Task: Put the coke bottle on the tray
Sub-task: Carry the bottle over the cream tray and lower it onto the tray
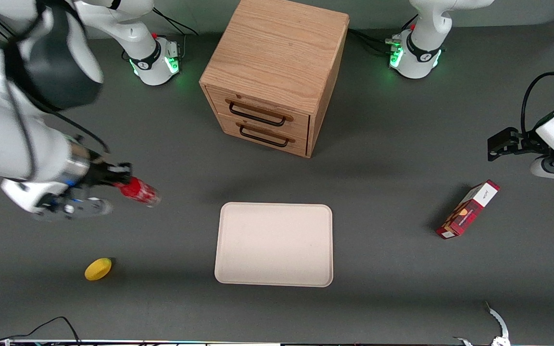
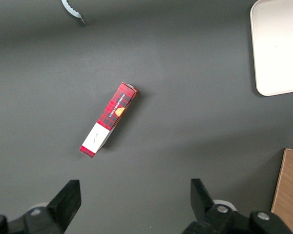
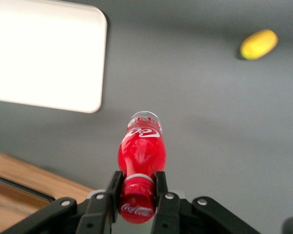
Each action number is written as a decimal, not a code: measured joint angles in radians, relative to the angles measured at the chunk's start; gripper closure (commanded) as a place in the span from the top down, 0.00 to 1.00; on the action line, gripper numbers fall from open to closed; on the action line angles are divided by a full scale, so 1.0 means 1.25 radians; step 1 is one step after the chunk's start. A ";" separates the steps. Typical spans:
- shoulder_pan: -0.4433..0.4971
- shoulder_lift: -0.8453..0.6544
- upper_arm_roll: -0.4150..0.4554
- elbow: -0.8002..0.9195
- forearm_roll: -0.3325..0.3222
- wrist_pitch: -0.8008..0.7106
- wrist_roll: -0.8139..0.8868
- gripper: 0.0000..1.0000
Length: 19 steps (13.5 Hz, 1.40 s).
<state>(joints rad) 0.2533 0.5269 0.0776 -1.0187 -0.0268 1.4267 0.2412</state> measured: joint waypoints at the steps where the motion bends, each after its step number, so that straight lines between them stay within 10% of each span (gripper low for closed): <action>1: 0.027 0.027 0.000 0.008 0.000 0.037 0.031 0.00; 19: 0.163 0.287 -0.078 0.032 -0.001 0.451 0.142 0.00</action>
<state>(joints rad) 0.4569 0.8852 -0.0195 -0.9792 -0.0276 1.9909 0.4182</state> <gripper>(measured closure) 0.687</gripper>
